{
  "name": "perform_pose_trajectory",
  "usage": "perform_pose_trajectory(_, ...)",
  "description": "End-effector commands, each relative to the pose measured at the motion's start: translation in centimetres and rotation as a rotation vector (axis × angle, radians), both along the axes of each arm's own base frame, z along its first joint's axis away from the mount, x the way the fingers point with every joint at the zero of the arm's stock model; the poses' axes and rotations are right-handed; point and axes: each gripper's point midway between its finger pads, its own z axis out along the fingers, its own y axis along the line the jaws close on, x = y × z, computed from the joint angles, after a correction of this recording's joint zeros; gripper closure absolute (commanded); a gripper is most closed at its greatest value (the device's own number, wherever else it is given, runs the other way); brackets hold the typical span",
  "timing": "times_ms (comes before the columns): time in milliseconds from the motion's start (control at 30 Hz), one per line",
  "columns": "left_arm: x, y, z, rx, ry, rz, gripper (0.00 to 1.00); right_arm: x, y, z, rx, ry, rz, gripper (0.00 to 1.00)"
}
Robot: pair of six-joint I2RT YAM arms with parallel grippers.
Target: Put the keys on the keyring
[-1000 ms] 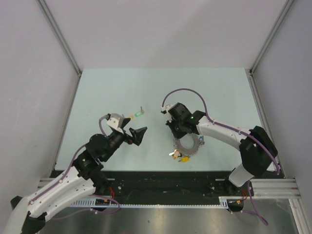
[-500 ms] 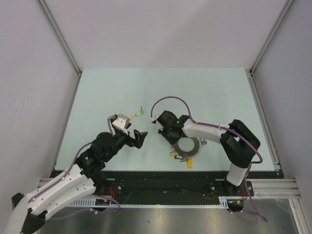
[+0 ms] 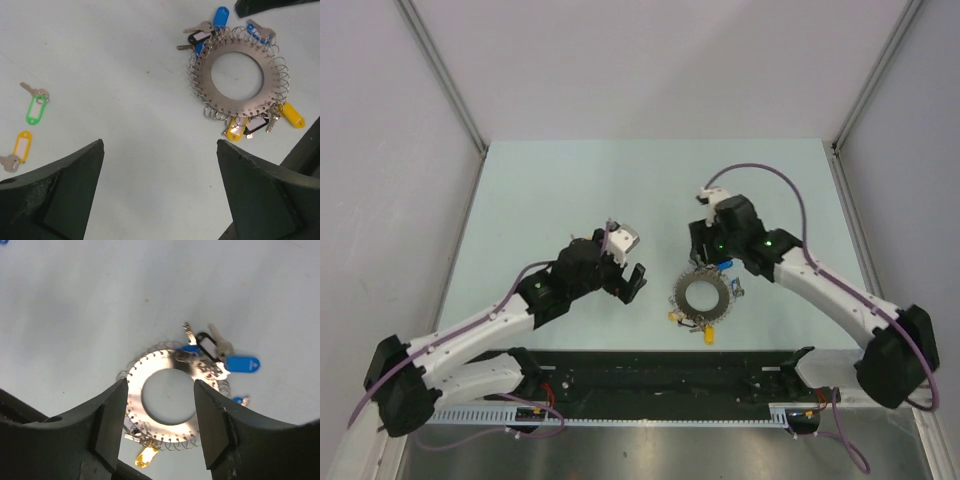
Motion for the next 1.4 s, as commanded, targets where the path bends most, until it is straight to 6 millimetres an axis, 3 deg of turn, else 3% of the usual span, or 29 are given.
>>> perform_pose_trajectory(0,0.5,-2.3,0.2,0.103,-0.005,-0.127,0.02,-0.3,-2.9,-0.1,0.192,-0.004,-0.151,0.38)
perform_pose_trajectory(67,0.6,-3.4,-1.1,0.153,0.009,-0.143,0.03,-0.5,-3.8,1.2,0.270,-0.048,-0.196,0.38)
perform_pose_trajectory(100,0.7,-4.0,-0.9,0.156,0.001,-0.148,0.04,-0.5,-4.4,0.5,0.288,-0.053,-0.221,0.38)
perform_pose_trajectory(200,0.9,-5.5,-2.5,0.206,0.013,-0.153,0.08,-0.5,-5.4,0.9,0.332,-0.083,-0.266,0.38)
perform_pose_trajectory(467,0.4,-8.2,-7.0,0.314,0.113,-0.200,0.24,-1.2,-6.4,-1.1,0.311,-0.052,-0.294,0.38)
perform_pose_trajectory(767,0.0,-10.2,-9.0,0.334,0.164,-0.216,0.39,-1.5,-6.2,-1.9,0.303,-0.034,-0.278,0.38)
perform_pose_trajectory(1133,0.4,-11.8,-10.5,0.321,0.185,-0.218,0.41,-1.9,-6.3,-2.8,0.289,-0.013,-0.269,0.38)
perform_pose_trajectory(1367,0.7,-11.9,-11.6,0.343,0.197,-0.203,0.48,-2.0,-6.2,-3.0,0.286,-0.007,-0.260,0.38)
